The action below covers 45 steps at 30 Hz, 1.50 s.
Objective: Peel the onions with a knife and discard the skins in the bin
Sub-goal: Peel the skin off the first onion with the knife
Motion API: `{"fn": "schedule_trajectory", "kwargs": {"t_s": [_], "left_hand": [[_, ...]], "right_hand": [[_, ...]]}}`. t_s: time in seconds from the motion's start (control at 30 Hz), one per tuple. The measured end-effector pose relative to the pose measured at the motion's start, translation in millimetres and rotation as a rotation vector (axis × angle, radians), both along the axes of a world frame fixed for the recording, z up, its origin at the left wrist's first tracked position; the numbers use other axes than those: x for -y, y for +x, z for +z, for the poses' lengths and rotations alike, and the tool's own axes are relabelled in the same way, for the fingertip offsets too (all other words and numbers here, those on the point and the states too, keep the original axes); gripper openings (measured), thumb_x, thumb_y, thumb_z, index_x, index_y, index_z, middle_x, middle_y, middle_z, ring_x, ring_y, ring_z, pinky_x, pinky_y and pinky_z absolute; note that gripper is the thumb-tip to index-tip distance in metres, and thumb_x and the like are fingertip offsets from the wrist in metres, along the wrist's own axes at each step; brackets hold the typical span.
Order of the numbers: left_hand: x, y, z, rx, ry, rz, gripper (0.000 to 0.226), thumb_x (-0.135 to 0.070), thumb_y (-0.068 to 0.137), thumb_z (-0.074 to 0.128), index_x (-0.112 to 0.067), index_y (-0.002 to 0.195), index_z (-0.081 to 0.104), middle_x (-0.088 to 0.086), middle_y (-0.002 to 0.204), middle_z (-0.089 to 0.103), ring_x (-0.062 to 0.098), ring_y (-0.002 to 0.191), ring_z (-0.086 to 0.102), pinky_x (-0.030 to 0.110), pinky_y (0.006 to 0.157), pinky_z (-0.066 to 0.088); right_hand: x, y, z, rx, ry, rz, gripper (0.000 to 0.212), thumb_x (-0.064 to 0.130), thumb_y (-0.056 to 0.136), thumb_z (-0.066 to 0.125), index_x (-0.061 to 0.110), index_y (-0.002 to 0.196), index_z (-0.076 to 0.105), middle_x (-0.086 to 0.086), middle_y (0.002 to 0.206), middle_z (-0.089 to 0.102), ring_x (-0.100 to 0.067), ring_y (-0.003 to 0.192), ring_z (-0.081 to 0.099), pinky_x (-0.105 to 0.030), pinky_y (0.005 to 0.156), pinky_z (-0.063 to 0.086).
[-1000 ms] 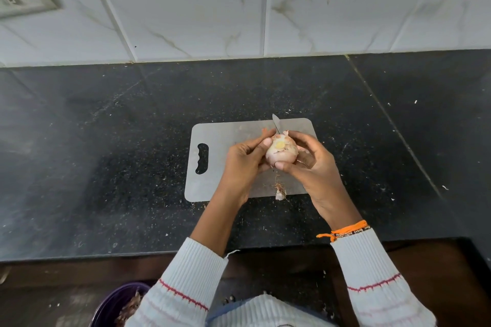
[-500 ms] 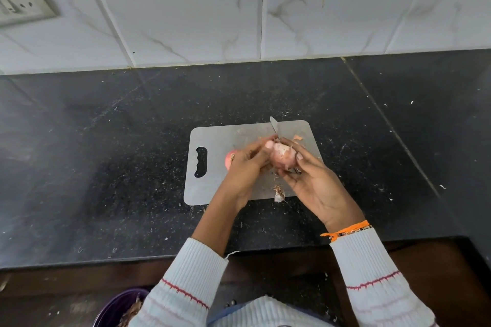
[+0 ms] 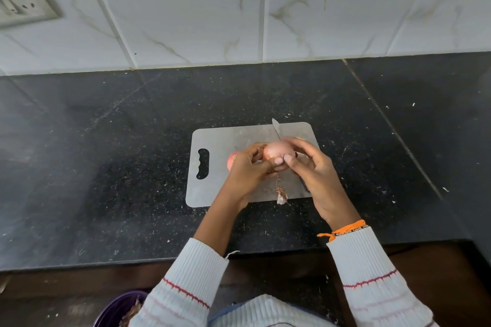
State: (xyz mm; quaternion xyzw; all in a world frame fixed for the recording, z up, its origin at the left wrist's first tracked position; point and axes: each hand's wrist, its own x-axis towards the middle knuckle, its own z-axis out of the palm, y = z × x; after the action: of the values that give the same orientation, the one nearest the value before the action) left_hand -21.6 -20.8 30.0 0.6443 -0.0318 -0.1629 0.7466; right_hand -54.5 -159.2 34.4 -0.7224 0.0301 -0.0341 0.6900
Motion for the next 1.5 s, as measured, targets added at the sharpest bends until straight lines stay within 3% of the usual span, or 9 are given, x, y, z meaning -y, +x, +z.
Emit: {"fn": "schedule_trajectory", "kwargs": {"t_s": [0.23,0.43,0.67,0.87,1.0,1.2,1.3,1.4,1.5], "left_hand": [[-10,1,4,0.125,0.130,0.007,0.034,-0.003,0.068,0.078,-0.008,0.099,0.065,0.004,0.086,0.070,0.011,0.077,0.068,0.023,0.071,0.056],[-17,0,3,0.128,0.141,-0.020,0.032,-0.005,0.074,0.074,-0.006,0.105,0.065,0.005,0.087,0.070,0.011,0.077,0.067,0.027,0.072,0.057],[-28,5,5,0.060,0.075,-0.044,0.027,-0.001,0.082,0.065,-0.007,0.107,0.059,-0.002,0.084,0.064,-0.003,0.067,0.063,0.014,0.062,0.052],[-41,9,2,0.016,0.053,-0.033,0.024,-0.010,0.091,0.056,-0.008,0.115,0.056,-0.001,0.091,0.062,0.006,0.072,0.065,0.021,0.064,0.056],[-47,5,2,-0.024,0.039,-0.071,0.033,-0.018,0.096,0.047,-0.008,0.126,0.052,0.008,0.110,0.062,0.013,0.082,0.067,0.028,0.069,0.058],[-50,8,-1,-0.030,0.047,-0.085,0.047,-0.013,0.088,0.060,-0.006,0.131,0.044,0.013,0.122,0.055,0.023,0.094,0.064,0.037,0.073,0.057],[-47,12,-1,-0.059,0.024,-0.062,0.044,-0.011,0.081,0.068,-0.007,0.119,0.046,0.018,0.112,0.057,0.023,0.079,0.063,0.036,0.064,0.055],[-42,16,2,-0.108,-0.034,-0.048,0.038,-0.007,0.081,0.067,-0.006,0.110,0.043,0.018,0.099,0.059,0.021,0.056,0.054,0.036,0.053,0.047],[-36,21,4,-0.109,-0.056,-0.043,0.035,-0.009,0.085,0.062,-0.004,0.113,0.042,0.013,0.091,0.061,0.025,0.058,0.050,0.033,0.050,0.045]], "right_hand": [[-13,6,3,0.031,0.032,-0.168,0.017,0.010,0.082,0.067,0.009,0.100,0.067,0.013,0.092,0.062,0.012,0.085,0.061,-0.011,0.066,0.049],[-25,14,2,0.070,-0.026,-0.305,0.008,0.010,0.085,0.064,0.011,0.078,0.063,0.012,0.075,0.059,0.005,0.069,0.061,-0.014,0.060,0.051],[-27,25,-14,0.007,-0.208,-0.346,0.022,0.003,0.082,0.065,0.023,0.074,0.063,0.005,0.076,0.063,-0.014,0.074,0.060,-0.025,0.062,0.052],[-39,19,-7,0.060,-0.167,-0.158,0.022,0.012,0.094,0.050,0.023,0.104,0.066,0.006,0.105,0.067,-0.012,0.103,0.061,-0.029,0.091,0.049],[-49,12,1,0.041,0.048,0.041,0.025,0.010,0.085,0.062,0.023,0.107,0.065,0.006,0.106,0.069,-0.006,0.102,0.064,-0.018,0.083,0.050],[-57,22,-3,-0.009,0.063,-0.190,0.007,0.011,0.081,0.068,0.018,0.080,0.065,0.008,0.077,0.068,-0.001,0.080,0.065,-0.022,0.072,0.052],[-54,31,-3,0.050,-0.055,-0.258,0.013,0.011,0.083,0.067,0.018,0.073,0.063,0.009,0.070,0.065,-0.002,0.071,0.061,-0.021,0.067,0.051],[-44,40,-5,0.057,-0.107,-0.316,0.014,0.011,0.083,0.067,0.019,0.073,0.062,-0.003,0.078,0.067,-0.018,0.078,0.065,-0.031,0.069,0.056],[-35,46,-7,0.052,-0.162,-0.290,0.019,0.006,0.083,0.066,0.022,0.073,0.062,0.002,0.076,0.065,-0.014,0.075,0.064,-0.017,0.062,0.053]]}}
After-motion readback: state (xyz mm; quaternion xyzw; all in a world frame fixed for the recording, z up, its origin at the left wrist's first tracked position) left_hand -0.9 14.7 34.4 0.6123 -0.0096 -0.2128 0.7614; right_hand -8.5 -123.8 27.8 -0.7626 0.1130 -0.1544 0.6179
